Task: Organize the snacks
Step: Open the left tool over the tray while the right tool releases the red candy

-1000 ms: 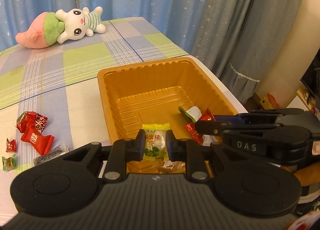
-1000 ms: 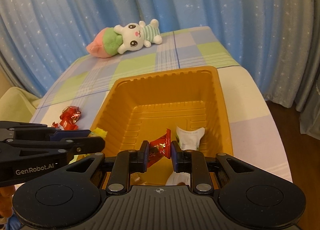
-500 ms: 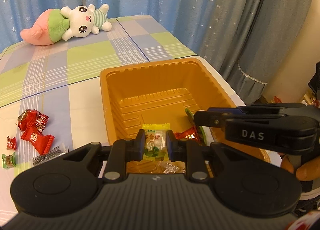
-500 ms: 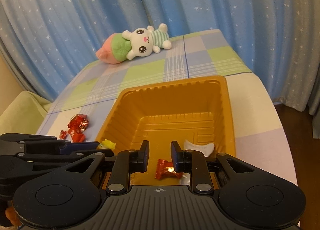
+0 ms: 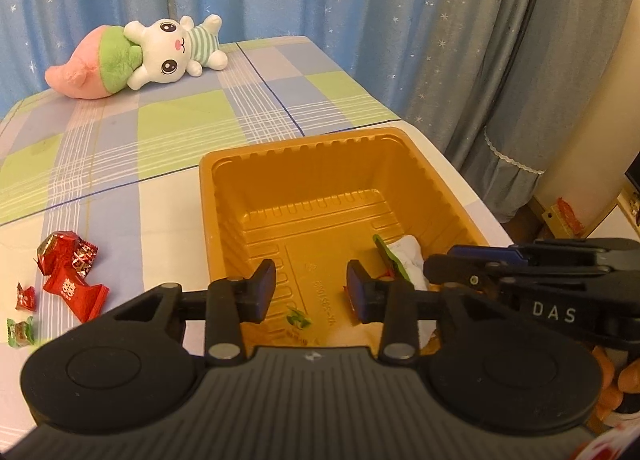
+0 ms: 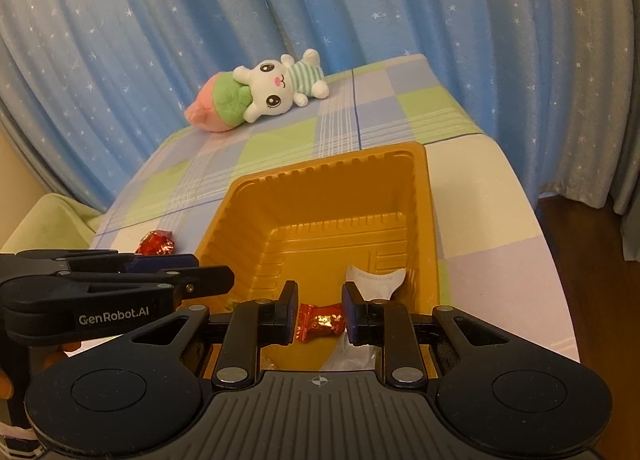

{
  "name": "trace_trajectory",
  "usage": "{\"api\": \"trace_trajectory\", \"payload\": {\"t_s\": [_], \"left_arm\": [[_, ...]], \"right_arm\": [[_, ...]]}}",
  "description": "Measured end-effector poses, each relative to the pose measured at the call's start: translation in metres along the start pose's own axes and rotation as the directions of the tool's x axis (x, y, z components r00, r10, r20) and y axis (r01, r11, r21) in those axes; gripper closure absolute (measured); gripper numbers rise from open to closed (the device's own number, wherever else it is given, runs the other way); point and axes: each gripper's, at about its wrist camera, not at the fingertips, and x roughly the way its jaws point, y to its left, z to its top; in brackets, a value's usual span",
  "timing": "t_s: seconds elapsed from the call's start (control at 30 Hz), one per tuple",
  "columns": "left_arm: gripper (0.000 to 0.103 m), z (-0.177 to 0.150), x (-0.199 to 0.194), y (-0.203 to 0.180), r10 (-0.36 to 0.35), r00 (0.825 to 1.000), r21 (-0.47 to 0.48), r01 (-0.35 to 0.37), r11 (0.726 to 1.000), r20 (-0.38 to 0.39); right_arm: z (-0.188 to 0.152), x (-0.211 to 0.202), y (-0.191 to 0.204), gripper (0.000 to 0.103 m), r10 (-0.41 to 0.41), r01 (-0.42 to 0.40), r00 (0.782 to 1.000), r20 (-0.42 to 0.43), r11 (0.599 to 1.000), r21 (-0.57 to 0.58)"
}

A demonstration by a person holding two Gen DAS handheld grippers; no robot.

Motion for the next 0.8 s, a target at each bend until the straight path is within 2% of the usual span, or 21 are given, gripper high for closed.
{"api": "trace_trajectory", "payload": {"t_s": [0.17,0.2,0.27,0.3,0.33,0.63,0.8], "left_arm": [[0.060,-0.004,-0.010,-0.001,-0.007,1.000,-0.014,0.007,1.000,0.000],[0.060,-0.006,-0.012,-0.002,-0.009,1.000,-0.013,0.009,1.000,0.001],[0.059,-0.008,-0.018,-0.004,-0.012,1.000,-0.011,0.013,1.000,0.006],[0.058,-0.010,-0.021,-0.005,-0.014,1.000,-0.009,0.014,1.000,0.008],[0.057,-0.012,-0.023,-0.005,-0.016,1.000,-0.008,0.016,1.000,0.009],[0.049,-0.032,-0.054,-0.005,-0.014,0.999,-0.030,0.015,0.999,0.029],[0.048,-0.045,-0.071,0.003,0.010,0.999,-0.064,-0.008,0.998,0.031]], "right_arm": [[-0.003,-0.005,0.000,0.077,0.007,-0.007,1.000,-0.006,1.000,0.001],[-0.004,-0.007,0.001,0.074,0.008,-0.008,1.000,-0.007,1.000,0.001],[-0.007,-0.010,0.002,0.061,0.007,-0.007,1.000,-0.004,1.000,0.002],[-0.008,-0.012,0.003,0.050,0.004,-0.004,1.000,0.003,1.000,0.002],[-0.010,-0.015,0.004,0.043,0.002,-0.002,1.000,0.014,1.000,0.001],[-0.020,-0.033,0.011,0.033,0.006,-0.006,1.000,0.030,1.000,-0.006],[-0.028,-0.040,0.019,0.031,0.008,-0.008,1.000,0.019,1.000,-0.028]]}}
